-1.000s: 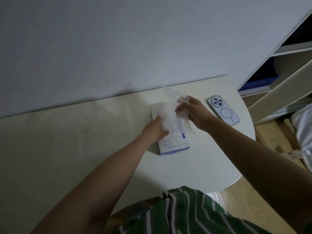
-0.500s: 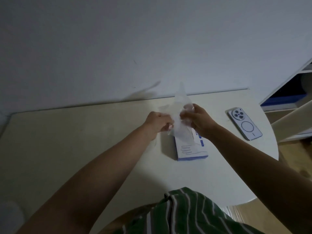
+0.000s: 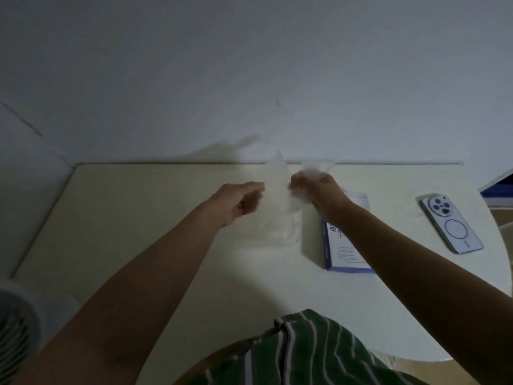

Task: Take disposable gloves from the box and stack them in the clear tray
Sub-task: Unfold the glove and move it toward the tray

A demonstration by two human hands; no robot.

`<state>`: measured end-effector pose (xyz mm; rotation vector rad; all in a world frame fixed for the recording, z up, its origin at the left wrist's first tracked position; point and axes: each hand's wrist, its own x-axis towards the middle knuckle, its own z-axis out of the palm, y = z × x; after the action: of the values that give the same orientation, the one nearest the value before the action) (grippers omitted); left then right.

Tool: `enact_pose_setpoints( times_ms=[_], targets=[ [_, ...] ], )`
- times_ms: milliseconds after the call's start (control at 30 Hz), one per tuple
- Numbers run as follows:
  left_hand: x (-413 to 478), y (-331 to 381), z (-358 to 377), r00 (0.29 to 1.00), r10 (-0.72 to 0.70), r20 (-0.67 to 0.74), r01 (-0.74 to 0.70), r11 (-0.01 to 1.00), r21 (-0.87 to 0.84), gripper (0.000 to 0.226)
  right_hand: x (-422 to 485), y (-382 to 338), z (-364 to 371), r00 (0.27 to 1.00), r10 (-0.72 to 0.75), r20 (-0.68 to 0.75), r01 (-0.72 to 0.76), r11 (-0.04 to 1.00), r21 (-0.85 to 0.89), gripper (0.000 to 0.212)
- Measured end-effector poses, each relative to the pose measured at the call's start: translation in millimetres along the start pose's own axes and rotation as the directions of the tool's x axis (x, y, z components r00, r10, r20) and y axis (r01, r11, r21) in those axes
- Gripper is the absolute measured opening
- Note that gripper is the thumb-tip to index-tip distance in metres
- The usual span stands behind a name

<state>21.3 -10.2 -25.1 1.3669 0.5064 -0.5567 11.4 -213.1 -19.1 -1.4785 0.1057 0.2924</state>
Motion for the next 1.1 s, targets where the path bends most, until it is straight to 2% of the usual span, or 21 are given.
enact_pose_setpoints(
  times_ms=[100, 200, 267, 333, 367, 400, 467, 533, 567, 667, 733, 800, 867, 933, 1033, 1100],
  targets=[
    [-2.0, -4.7, -8.1, 0.996, 0.049, -0.074, -0.055, 0.996, -0.077, 0.012, 6.3, -2.3, 22.5, 0.997, 0.067, 0.026, -0.07, 0.985, 0.159, 0.008],
    [0.2, -4.1, -14.7, 0.944, 0.206, -0.256, -0.244, 0.961, -0.129, 0.017, 8.6, -1.2, 35.5, 0.981, 0.123, 0.15, -0.135, 0.988, 0.072, 0.008],
    [0.6, -5.6, -22.0, 0.893, 0.322, -0.314, -0.336, 0.942, 0.009, 0.008, 9.1, 0.5, 37.4, 0.953, 0.166, 0.252, -0.176, 0.984, 0.018, 0.033],
    [2.5, -10.4, -31.5, 0.848, 0.435, -0.302, -0.385, 0.898, 0.212, 0.009, 9.7, -0.6, 36.2, 0.927, 0.204, 0.314, -0.198, 0.979, -0.052, 0.059],
    [4.3, -12.1, -35.7, 0.83, 0.481, -0.283, -0.398, 0.866, 0.304, 0.011, 10.0, -1.6, 35.7, 0.915, 0.217, 0.34, -0.192, 0.976, -0.107, 0.064],
    [5.3, -12.6, -38.5, 0.808, 0.523, -0.271, -0.407, 0.828, 0.385, 0.013, 10.0, -2.5, 35.9, 0.903, 0.227, 0.366, -0.176, 0.97, -0.167, 0.064],
    [9.4, -12.7, -42.8, 0.75, 0.605, -0.268, -0.4, 0.737, 0.545, 0.02, 8.5, -4.0, 39.7, 0.896, 0.23, 0.38, -0.133, 0.955, -0.264, 0.048],
    [13.6, -12.4, -46.0, 0.713, 0.655, -0.25, -0.38, 0.661, 0.647, 0.024, 10.4, -1.4, 42.9, 0.933, 0.164, 0.32, -0.093, 0.969, -0.228, 0.025],
    [15.7, -11.9, -47.2, 0.714, 0.655, -0.248, -0.373, 0.655, 0.657, 0.025, 11.3, -0.7, 44.0, 0.951, 0.134, 0.279, -0.091, 0.983, -0.163, 0.02],
    [19.7, -10.3, -47.1, 0.771, 0.575, -0.272, -0.394, 0.768, 0.505, 0.025, 11.5, -2.6, 42.4, 0.959, 0.145, 0.242, -0.163, 0.985, 0.053, 0.014],
    [21.7, -11.3, -46.4, 0.792, 0.525, -0.311, -0.396, 0.83, 0.393, 0.021, 10.8, -4.5, 39.6, 0.951, 0.197, 0.24, -0.208, 0.978, 0.023, 0.015],
    [22.3, -13.7, -47.3, 0.788, 0.529, -0.316, -0.369, 0.816, 0.444, 0.017, 11.9, -3.0, 34.7, 0.962, 0.23, 0.149, -0.217, 0.971, -0.1, 0.018],
    [21.3, -17.5, -48.4, 0.772, 0.575, -0.27, -0.322, 0.721, 0.614, 0.018, 13.5, -4.2, 27.2, 0.973, 0.231, -0.021, -0.229, 0.948, -0.22, 0.013],
    [19.9, -23.1, -51.0, 0.746, 0.632, -0.211, -0.246, 0.555, 0.795, 0.019, 15.8, -8.8, 17.7, 0.966, 0.155, -0.208, -0.216, 0.924, -0.315, 0.013],
    [20.3, -30.1, -51.6, 0.74, 0.656, -0.149, -0.173, 0.4, 0.9, 0.015, 20.1, -20.9, 6.7, 0.912, -0.103, -0.397, -0.082, 0.903, -0.422, 0.017],
    [21.6, -33.1, -50.1, 0.762, 0.638, -0.108, -0.124, 0.308, 0.943, 0.015, 22.5, -30.2, 9.2, 0.874, -0.275, -0.401, 0.042, 0.864, -0.502, 0.019]
  ],
)
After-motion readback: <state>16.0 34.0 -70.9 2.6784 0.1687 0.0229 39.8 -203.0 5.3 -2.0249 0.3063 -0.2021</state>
